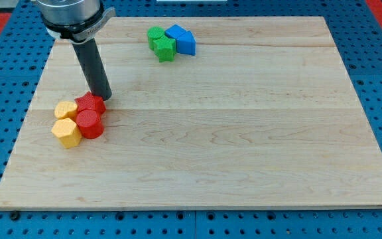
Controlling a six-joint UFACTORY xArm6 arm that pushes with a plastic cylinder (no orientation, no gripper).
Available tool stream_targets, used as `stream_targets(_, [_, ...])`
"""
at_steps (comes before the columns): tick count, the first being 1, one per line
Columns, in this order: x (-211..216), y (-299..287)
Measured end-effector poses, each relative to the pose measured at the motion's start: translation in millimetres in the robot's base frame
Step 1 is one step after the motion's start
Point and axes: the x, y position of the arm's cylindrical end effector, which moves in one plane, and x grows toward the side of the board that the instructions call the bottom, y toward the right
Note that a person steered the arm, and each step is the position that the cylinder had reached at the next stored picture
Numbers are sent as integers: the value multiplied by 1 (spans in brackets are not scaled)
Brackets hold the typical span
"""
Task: Move the red circle towards the bottom center
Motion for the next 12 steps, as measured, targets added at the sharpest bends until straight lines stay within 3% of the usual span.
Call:
stream_targets(3, [-12,12])
stream_targets(5, [-32,-41])
stream_targets(6, [-24,-77])
stream_targets(7, [16,-85])
stream_targets(9, [66,-34])
stream_targets(11, [68,19])
stream_targets(12, [57,19])
